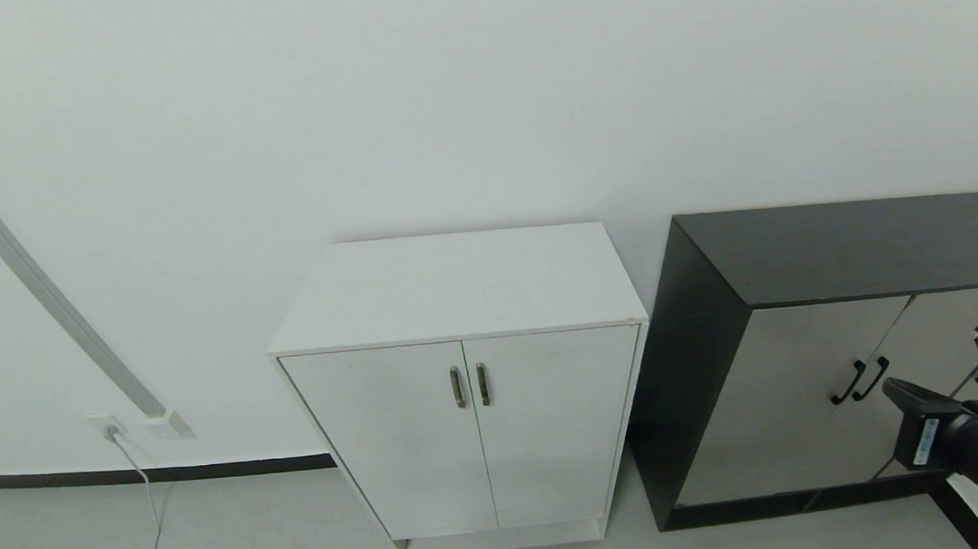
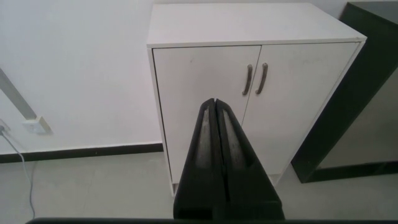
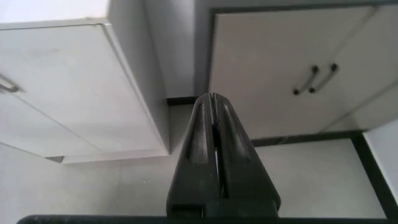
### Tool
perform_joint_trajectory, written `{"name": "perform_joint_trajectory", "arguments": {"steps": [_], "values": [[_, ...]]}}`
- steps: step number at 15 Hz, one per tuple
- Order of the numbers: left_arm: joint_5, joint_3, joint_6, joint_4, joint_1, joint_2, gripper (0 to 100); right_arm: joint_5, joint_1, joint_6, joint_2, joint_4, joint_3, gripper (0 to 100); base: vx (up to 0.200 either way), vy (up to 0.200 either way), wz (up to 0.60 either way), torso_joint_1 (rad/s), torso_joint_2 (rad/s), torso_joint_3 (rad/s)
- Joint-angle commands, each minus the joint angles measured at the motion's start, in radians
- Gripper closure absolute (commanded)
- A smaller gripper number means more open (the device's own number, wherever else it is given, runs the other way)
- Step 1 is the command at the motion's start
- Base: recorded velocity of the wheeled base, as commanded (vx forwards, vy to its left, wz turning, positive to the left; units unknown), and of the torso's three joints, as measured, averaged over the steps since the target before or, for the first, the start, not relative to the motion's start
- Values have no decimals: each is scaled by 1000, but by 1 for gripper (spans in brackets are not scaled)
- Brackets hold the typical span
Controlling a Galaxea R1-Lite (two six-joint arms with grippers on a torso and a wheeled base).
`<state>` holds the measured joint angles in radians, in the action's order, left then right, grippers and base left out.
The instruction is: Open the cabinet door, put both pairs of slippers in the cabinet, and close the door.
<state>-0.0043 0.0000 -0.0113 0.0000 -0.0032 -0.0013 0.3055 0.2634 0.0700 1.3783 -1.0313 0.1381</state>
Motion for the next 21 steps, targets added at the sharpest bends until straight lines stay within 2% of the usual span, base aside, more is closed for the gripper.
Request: {"name": "perform_joint_trajectory", "arguments": {"steps": [1,5,9,14,18,19,21], "values": [[0,0,-1,0,0,1,100,-3,-53,-1,-73,-3,-58,100,0,0,0,0,0,0],[0,0,-1,0,0,1,100,-9,-119,-35,-183,13,-130,100,0,0,0,0,0,0],[0,0,-1,0,0,1,100,-25,-125,-50,-404,269,-115,100,0,0,0,0,0,0],[0,0,-1,0,0,1,100,-98,-125,-49,-627,583,-63,100,0,0,0,0,0,0],[0,0,-1,0,0,1,100,-105,-124,-49,-711,669,-63,100,0,0,0,0,0,0],[0,0,-1,0,0,1,100,-123,-119,-49,-780,747,-69,100,0,0,0,0,0,0],[0,0,-1,0,0,1,100,-161,-121,-49,-844,815,-69,100,0,0,0,0,0,0]]}}
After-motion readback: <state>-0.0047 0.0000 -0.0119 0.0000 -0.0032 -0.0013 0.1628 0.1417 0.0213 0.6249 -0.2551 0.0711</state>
